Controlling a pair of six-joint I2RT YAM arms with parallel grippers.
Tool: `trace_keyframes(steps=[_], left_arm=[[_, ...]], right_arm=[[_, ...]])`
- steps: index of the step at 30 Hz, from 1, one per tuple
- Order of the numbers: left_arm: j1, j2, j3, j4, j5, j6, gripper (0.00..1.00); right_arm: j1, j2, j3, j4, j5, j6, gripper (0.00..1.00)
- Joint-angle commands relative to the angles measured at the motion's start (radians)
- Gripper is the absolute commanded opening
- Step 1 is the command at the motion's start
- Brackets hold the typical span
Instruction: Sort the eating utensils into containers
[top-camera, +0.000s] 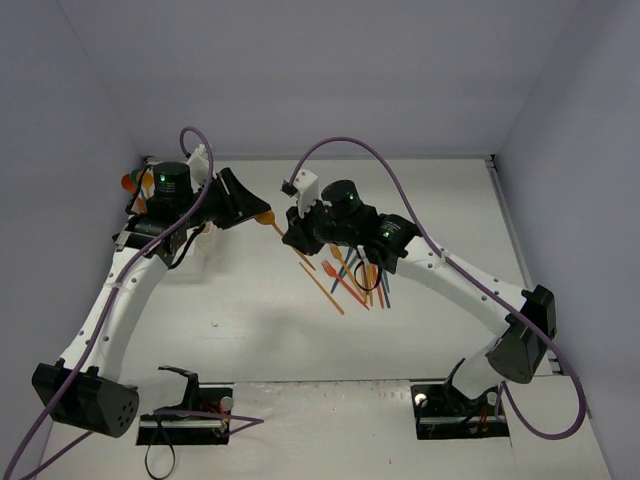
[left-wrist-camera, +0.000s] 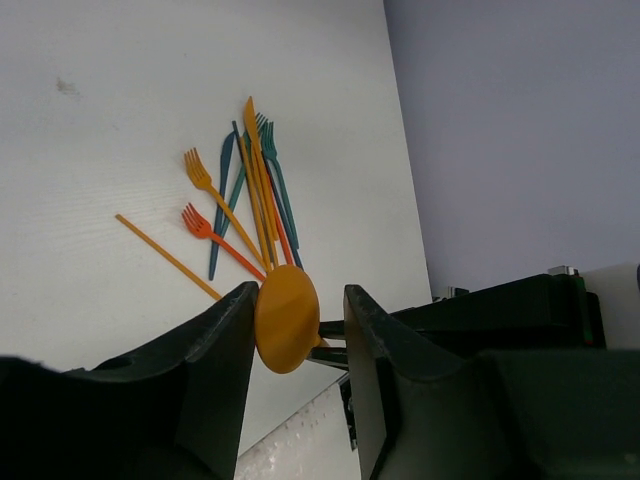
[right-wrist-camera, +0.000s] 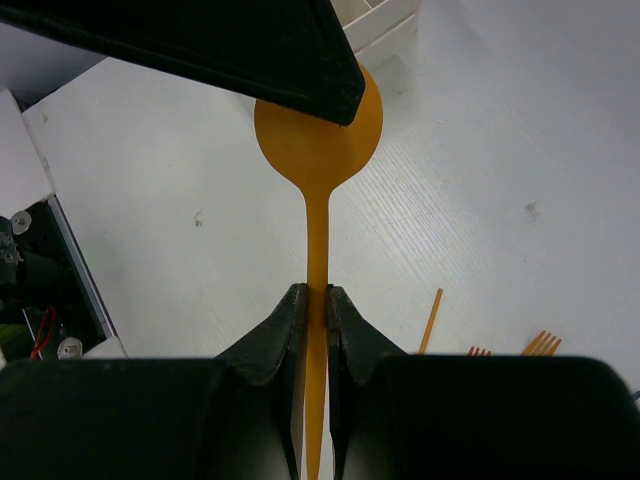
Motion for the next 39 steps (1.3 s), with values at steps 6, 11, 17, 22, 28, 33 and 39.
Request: trace_keyframes(steps=[6,11,17,22,28,33,39], left_arm=[[-0.001,-0.038,-0.036,0.173,0.084,-0.115,0.23],[-0.001,-0.05,-0.045,0.196,0.1,-0.139,0.12],[-0.001,-0.067,-0.056,0.225,0.115,-0.177,0.0],[0.0,-0.089,-0.067,0.262,0.094,-0.204,0.0],[0.002,-0.105,-0.063,0.268,0.032,-0.208,0.0],[0.023,-0.107,-0.028,0.223,-0.073,-0.17,0.0],[0.111,-0.096,0.104,0.074,-0.332,-0.036,0.0]], right_arm=[[0.005,-0.061,0.022,0.068,-0.016,-0.01,0.0],[0.005,-0.07,0.011,0.074,-0.012,-0.016,0.01],[0.005,-0.082,0.001,0.077,-0.006,-0.022,0.06],[0.003,-0.094,-0.005,0.077,0.003,-0.022,0.39],[0.002,-0.119,-0.014,0.077,0.029,-0.021,0.63],[-0.005,-0.172,-0.058,0.076,0.104,-0.014,0.73],[-0.042,-0.274,-0.149,0.075,0.207,0.022,0.79]])
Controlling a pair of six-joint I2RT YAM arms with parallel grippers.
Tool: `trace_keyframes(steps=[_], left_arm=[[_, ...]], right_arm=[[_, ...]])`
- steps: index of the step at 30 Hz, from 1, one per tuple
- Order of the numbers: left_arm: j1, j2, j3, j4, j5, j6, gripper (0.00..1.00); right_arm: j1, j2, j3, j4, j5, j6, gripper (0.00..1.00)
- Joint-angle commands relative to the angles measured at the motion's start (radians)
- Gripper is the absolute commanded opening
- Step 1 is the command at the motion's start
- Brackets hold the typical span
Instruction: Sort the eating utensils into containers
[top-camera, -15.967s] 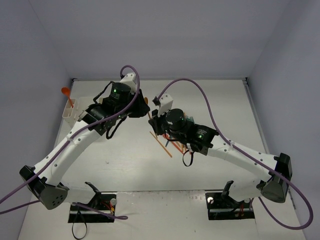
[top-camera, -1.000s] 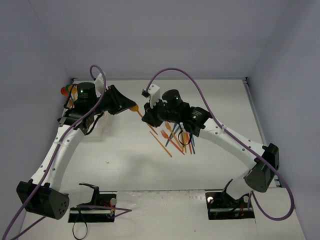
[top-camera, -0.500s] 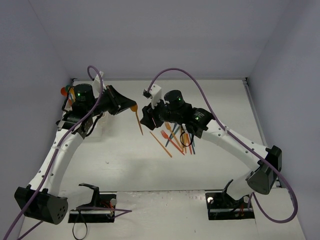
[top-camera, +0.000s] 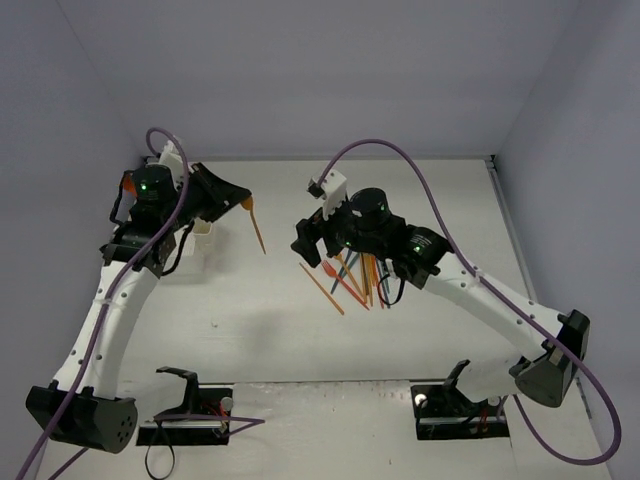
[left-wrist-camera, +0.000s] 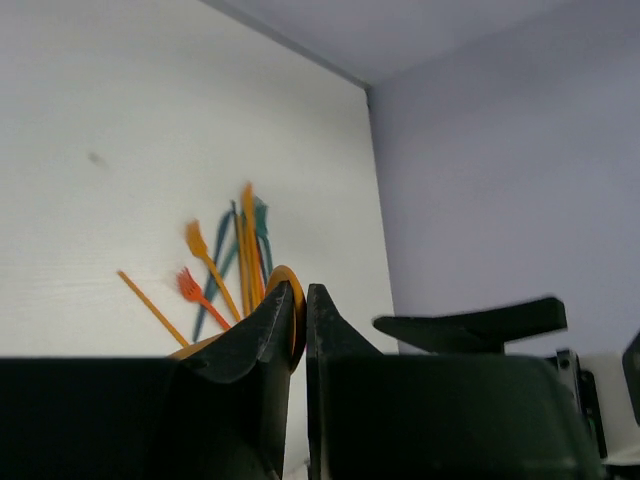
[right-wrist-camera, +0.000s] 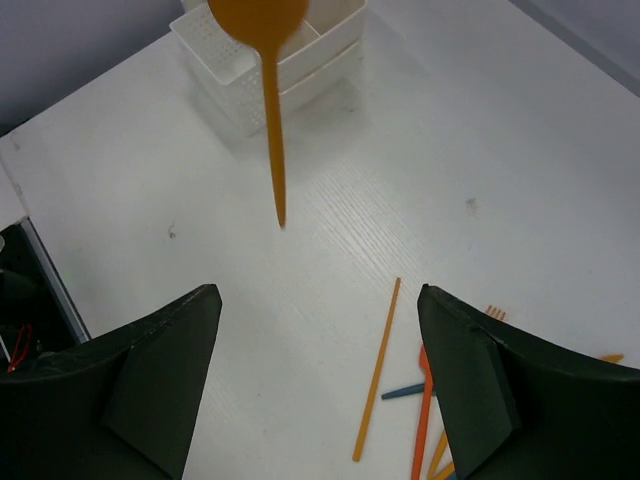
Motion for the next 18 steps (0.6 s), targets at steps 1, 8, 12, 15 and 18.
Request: trace_keyframes(steps=[1,8,12,15,18], left_arm=[[0.086,-0.013,0.163,-0.052,-0.269,0.127,0.0],[0.239,0.047,0.276,-0.069,-0.681,0.194,0.0],[0.319,0.106,0.273,0.0,-0.795,0.157,0.0],[0.372,0.175,0.272,0.07,-0.824,0.132,0.0],[0.393,0.234,0.28,0.125,-0.833,0.13,0.0]], right_arm=[[-0.038,-0.116,-0.055,0.057,0.117,0.035,0.8],[-0.098,-0.234,-0.166,0.046,0.172,0.069,0.84],[-0.159,-0.29,-0.22,0.036,0.179,0.077,0.9],[-0.18,-0.327,-0.26,0.029,0.22,0.059,0.95],[-0.192,-0.344,-0.278,0.017,0.237,0.051,0.98]])
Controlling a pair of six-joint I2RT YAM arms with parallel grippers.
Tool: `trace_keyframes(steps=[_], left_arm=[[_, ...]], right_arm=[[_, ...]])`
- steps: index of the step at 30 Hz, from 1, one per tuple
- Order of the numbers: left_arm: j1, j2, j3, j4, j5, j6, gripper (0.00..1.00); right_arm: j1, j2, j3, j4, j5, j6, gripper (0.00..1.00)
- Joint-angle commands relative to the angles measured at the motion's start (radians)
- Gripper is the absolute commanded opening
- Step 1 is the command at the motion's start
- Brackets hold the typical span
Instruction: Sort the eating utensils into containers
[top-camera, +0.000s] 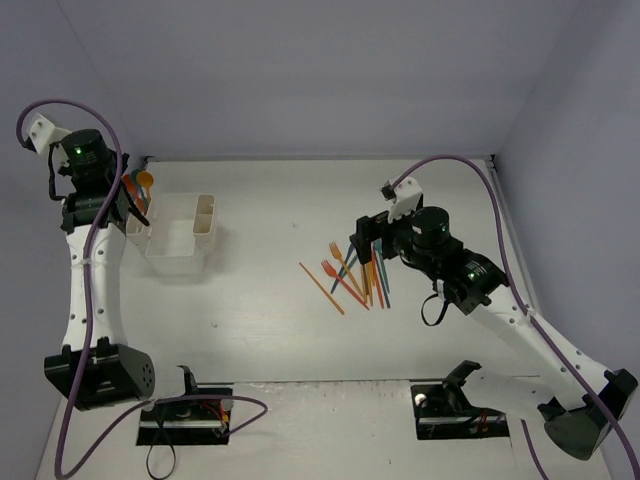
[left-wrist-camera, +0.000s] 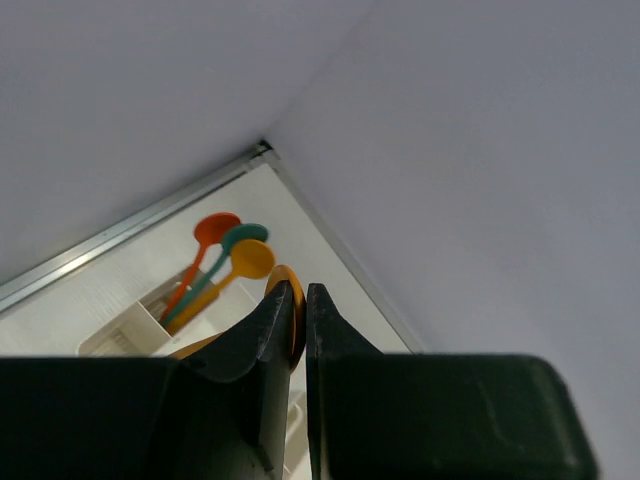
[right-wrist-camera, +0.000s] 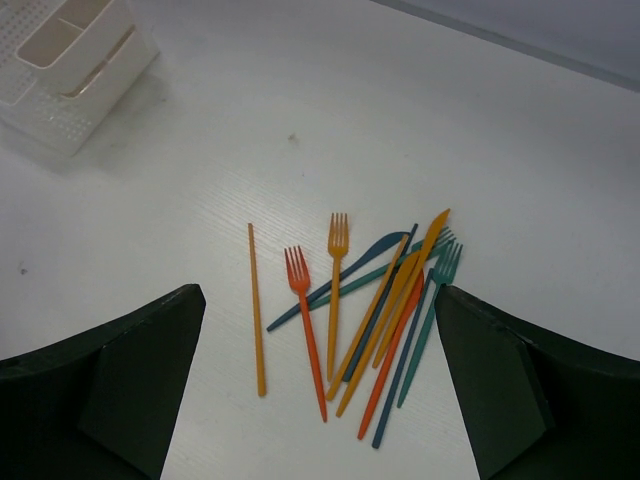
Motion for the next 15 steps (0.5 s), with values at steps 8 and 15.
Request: trace_keyframes(steps=[8,15], left_arm=[[0.081,0.217,0.051,0.323,-0.007,-0.026,0.0],[0.085,0.296,0.071,0.331,-0.015,-0.032,0.0]], right_arm=[[-0.019,-0.031,-0.032,0.026,0.067,-0.002,1.0],[-0.028,0.003,-0.019,0.024,0.088,-0.004,1.0]])
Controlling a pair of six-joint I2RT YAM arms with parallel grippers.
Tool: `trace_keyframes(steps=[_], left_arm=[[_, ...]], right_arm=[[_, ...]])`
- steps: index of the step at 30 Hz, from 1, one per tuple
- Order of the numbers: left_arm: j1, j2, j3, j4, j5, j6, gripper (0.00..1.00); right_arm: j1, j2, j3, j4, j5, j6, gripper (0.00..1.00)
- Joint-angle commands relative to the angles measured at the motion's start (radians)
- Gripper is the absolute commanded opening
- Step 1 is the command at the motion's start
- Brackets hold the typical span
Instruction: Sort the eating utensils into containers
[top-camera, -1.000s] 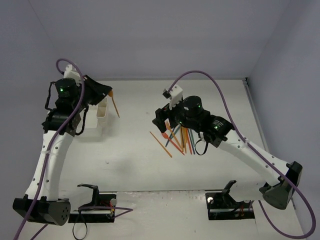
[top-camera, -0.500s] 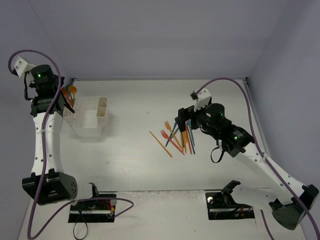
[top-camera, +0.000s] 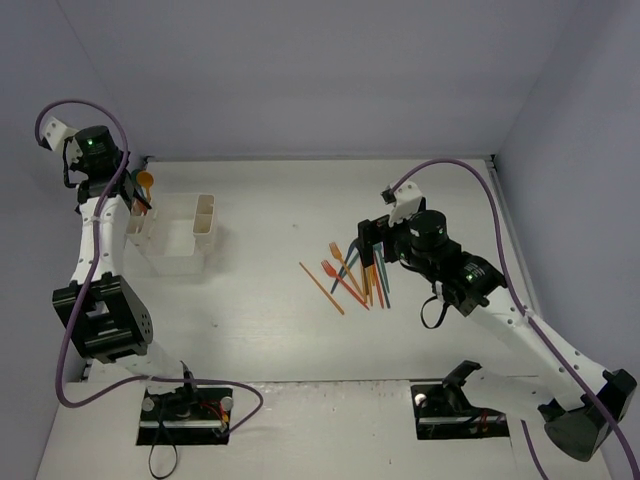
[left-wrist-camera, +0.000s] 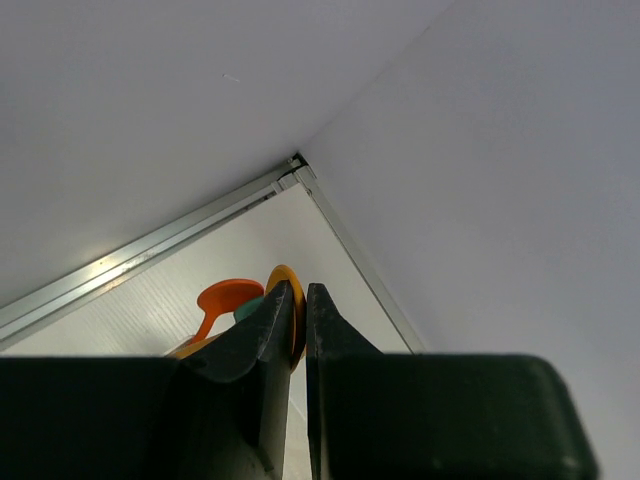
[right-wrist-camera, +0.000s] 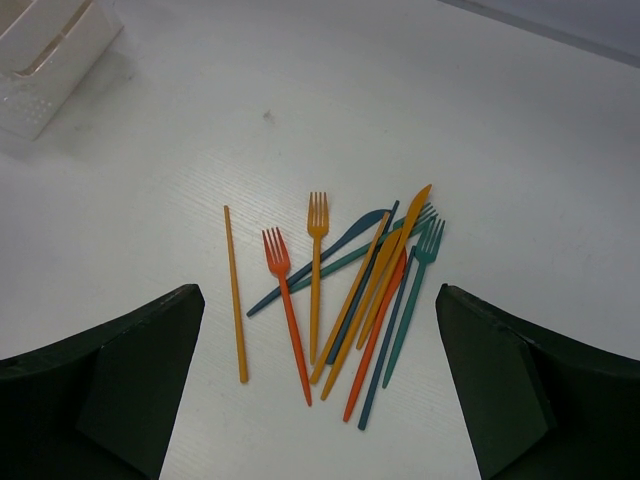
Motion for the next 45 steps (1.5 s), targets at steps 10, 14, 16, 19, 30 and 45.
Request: trace_keyframes(steps=[10,14,16,19,30,45], left_arm=[[0.005,0.05,0.008,0.109,0.006,-0.069,0.0],[0.005,0.062,0.012,0.053,0.0,-0.069,0.0],[0.005,0.07,0.033,0.009,0.001,-0.06,0.06],[0.006,0.076,0.063,-0.048,-0.009,-0.046,0.18],[0.006,-0.019,0.098,-0.178,-0.036,0.045,0.58],[-0.184,-0.429,-0.147,-0.425,0.266,0.279,0.8]], right_arm=[[-0.02,0.062,0.037,0.048,0.053,-0.004,1.0],[-0.023,0.068,0.035,0.048,0.054,-0.006,1.0],[-0.027,0.072,0.035,0.048,0.057,-0.003,1.0],[-0.03,0.078,0.033,0.047,0.056,0.0,1.0],[-0.035,0.083,0.027,0.034,0.095,0.016,1.0],[-0.043,0.325,0.047,-0.053,0.017,0.159,0.75]])
